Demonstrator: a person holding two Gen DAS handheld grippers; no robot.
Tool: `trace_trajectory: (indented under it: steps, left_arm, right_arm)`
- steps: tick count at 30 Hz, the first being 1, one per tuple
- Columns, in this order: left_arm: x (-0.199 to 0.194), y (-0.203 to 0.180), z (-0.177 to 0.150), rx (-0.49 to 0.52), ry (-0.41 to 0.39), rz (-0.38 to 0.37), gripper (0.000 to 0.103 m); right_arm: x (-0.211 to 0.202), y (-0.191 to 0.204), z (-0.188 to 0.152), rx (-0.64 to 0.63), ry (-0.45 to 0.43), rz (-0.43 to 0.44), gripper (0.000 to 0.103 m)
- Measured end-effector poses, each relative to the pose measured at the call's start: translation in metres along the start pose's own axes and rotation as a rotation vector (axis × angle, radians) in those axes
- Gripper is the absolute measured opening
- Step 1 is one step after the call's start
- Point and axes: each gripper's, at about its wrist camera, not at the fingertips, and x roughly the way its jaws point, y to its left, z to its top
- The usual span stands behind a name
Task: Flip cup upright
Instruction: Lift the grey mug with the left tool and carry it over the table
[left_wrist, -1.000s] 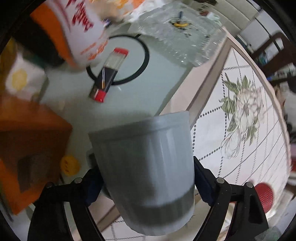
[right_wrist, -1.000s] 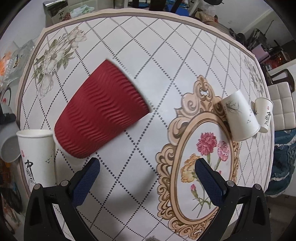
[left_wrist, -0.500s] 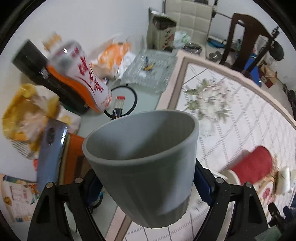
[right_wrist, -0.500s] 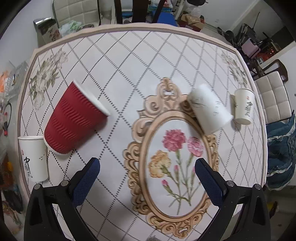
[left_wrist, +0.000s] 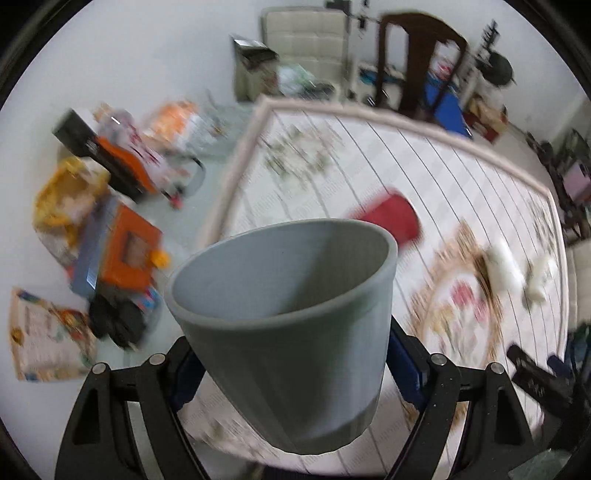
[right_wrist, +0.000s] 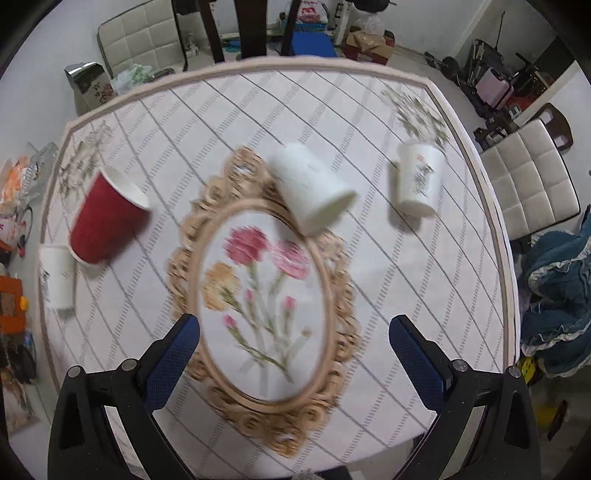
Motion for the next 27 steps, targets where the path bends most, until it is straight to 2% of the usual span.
trace_trajectory:
  steps: [6,10,17,25,27]
  left_arm:
    - [0.059,-0.071,-0.052,0.074,0.215,-0.100,0.083]
    - [0.096,-0.111,-0.067,0.128,0.298,-0.127,0.083]
    - [0.123,-0.162,-0.070,0.222,0.328,-0.111,0.084]
    - [0.139,-0.179,-0.072,0.235,0.363,-0.102,0.084]
    - [0.141,-0.181,-0.070,0.236,0.371,-0.105,0.092]
  right_arm:
    - [0.029,-0.052,-0.024,0.019,0.069,-0.030,0.103]
    - [0.047,-0.078,-0.035,0.042,0.100,-0.053,0.103]
    - [0.070,-0.111,-0.047,0.084,0.144,-0.085,0.103]
    - [0.085,-0.131,-0.054,0.106,0.175,-0.093,0.103]
    - [0.088,-0.134,-0.054,0.109,0.180,-0.094,0.103]
